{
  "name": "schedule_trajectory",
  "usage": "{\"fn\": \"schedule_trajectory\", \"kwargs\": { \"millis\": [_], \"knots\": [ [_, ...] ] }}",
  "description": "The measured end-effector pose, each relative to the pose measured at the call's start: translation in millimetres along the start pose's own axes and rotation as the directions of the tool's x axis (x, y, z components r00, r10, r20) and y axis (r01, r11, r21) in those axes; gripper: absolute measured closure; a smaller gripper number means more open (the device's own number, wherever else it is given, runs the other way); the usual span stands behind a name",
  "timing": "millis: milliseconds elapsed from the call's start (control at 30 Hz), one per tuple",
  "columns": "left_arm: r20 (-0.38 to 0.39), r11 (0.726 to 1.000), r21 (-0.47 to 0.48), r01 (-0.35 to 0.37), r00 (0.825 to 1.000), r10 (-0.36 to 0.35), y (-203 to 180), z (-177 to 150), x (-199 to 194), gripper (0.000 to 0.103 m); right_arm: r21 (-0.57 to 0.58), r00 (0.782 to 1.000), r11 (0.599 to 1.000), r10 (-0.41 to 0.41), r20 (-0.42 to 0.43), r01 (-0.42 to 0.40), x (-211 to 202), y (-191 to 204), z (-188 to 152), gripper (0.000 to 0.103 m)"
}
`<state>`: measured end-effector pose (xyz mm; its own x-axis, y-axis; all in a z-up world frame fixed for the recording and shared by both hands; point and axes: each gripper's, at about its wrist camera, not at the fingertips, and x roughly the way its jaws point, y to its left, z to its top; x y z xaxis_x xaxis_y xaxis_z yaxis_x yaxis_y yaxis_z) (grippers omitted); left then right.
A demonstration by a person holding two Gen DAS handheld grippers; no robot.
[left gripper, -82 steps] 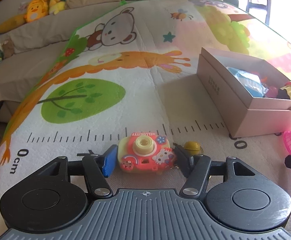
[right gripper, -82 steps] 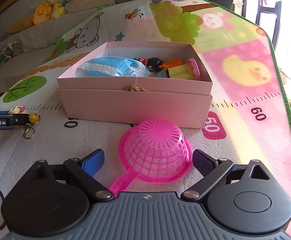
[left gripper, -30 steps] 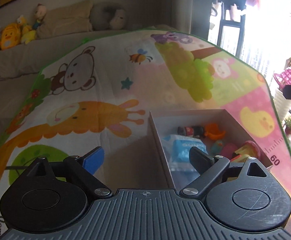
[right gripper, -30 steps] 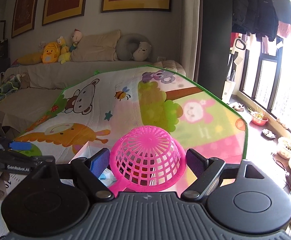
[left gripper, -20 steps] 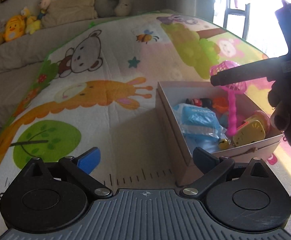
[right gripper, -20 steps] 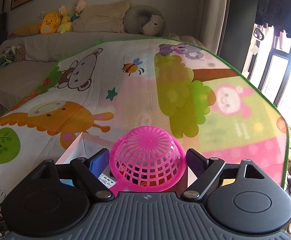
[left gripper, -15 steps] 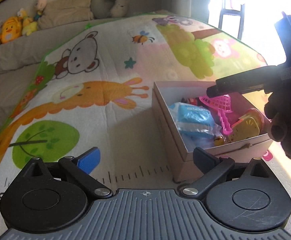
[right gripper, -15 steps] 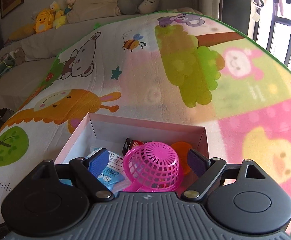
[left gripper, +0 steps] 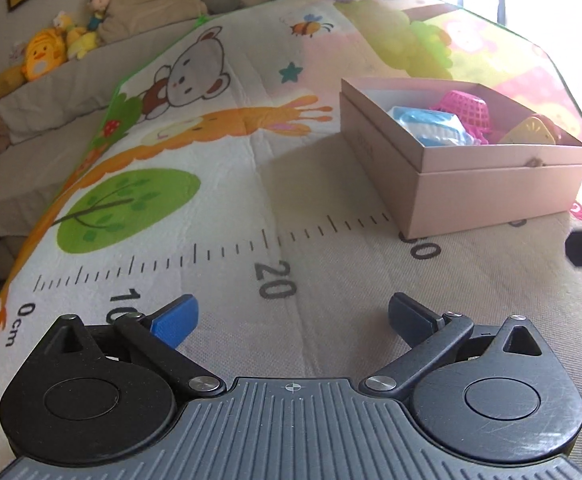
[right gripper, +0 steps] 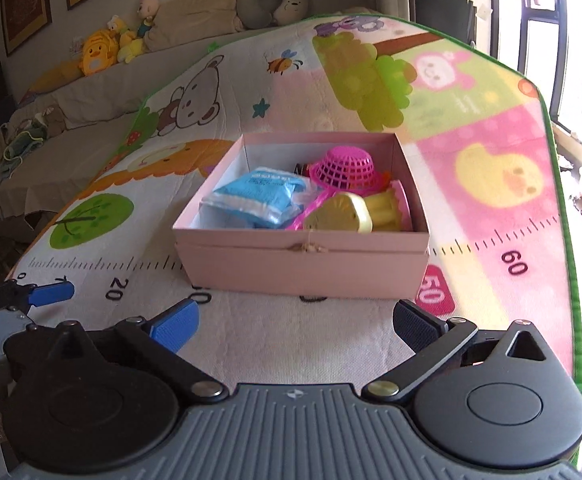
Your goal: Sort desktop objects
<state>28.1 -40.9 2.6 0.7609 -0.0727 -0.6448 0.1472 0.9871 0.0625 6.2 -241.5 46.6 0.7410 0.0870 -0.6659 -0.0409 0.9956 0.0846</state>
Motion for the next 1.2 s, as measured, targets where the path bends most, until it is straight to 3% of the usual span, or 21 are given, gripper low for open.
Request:
{"fn": "schedule_trajectory", "kwargs": {
  "millis": [133, 233, 367, 600, 1200],
  "knots": [
    [0.033, 0.999, -0.016, -0.036, 0.999, 0.037, 5.1, -1.0, 3.5, 0.0, 0.054, 0.995, 0.997, -0.054, -0.089, 0.059, 37.4, 4.7, -22.3, 0.0],
    [0.007, 0.997, -0.071, -0.04, 0.999, 0.041, 9.5, -1.1, 7.0, 0.0, -0.042, 0.989, 0.989, -0.143, -0.027, 0.142, 48.3, 16.8, -22.5, 0.0],
    [0.007, 0.996, -0.067, -0.06, 0.998, 0.061, 6.6, -1.7, 7.6, 0.0, -0.023, 0.994, 0.994, -0.111, -0.022, 0.111, 61.1, 10.9, -14.5, 0.0],
    [-0.002, 0.994, -0.103, -0.039, 0.999, 0.039, 11.8, -2.8, 9.7, 0.0, 0.02, 0.987, 0.987, -0.159, 0.039, 0.158, 60.7, 13.5, -22.2, 0.0],
    [-0.002, 0.993, -0.11, -0.034, 0.999, 0.034, 13.1, -2.5, 10.0, 0.0, 0.022, 0.987, 0.987, -0.157, 0.038, 0.156, 61.5, 13.5, -21.8, 0.0]
  ]
}}
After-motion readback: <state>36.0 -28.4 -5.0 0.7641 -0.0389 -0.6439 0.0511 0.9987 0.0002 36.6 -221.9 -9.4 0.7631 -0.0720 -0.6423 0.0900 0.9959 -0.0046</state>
